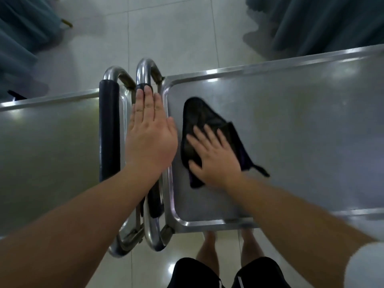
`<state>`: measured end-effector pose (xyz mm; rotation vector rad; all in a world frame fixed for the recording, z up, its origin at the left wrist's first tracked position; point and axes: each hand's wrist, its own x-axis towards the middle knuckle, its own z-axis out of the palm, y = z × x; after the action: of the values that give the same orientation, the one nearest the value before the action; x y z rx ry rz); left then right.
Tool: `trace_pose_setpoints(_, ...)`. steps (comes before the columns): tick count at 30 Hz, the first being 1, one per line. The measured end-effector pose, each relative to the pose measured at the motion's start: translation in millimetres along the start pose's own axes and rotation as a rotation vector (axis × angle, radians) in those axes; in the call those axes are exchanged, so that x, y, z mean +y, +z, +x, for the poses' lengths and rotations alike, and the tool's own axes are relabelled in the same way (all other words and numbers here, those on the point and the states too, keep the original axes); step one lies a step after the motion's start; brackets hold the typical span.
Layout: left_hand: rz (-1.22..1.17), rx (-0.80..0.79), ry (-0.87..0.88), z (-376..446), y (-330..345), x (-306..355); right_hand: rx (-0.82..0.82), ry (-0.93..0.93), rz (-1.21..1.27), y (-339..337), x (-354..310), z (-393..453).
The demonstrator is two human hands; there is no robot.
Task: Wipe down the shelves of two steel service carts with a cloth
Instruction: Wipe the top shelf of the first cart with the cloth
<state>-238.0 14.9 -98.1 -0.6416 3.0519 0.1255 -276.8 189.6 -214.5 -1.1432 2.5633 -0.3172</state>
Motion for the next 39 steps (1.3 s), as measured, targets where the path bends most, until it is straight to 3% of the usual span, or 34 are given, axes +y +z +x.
trace_pose_setpoints(6, -0.022, -0.009, -0.019, 0, -1, 2, -0.037, -0.011, -0.056, 35, 25, -161)
trace_pose_setpoints(10, 0.007, -0.022, -0.005, 0, 0, 0, -0.063, 0.067, -0.082, 25, 61, -186)
trace_pose_setpoints(16, 0.044, -0.030, 0.002, 0, 1, 1, 0.032, 0.102, -0.099, -22, 110, -72)
trace_pose_setpoints(22, 0.068, -0.032, -0.017, 0, 1, 2, -0.002, 0.169, -0.077, -73, 145, 78)
trace_pose_setpoints(27, 0.076, -0.042, -0.022, 1, 0, 1, 0.012, 0.228, -0.053, -85, 142, 120)
trace_pose_setpoints(32, 0.090, -0.048, -0.024, 1, 0, 2, -0.030, 0.221, -0.064, -72, 131, 63)
trace_pose_setpoints(39, 0.065, -0.045, -0.033, 0, -5, 5, -0.056, 0.156, -0.084, -24, 113, -115)
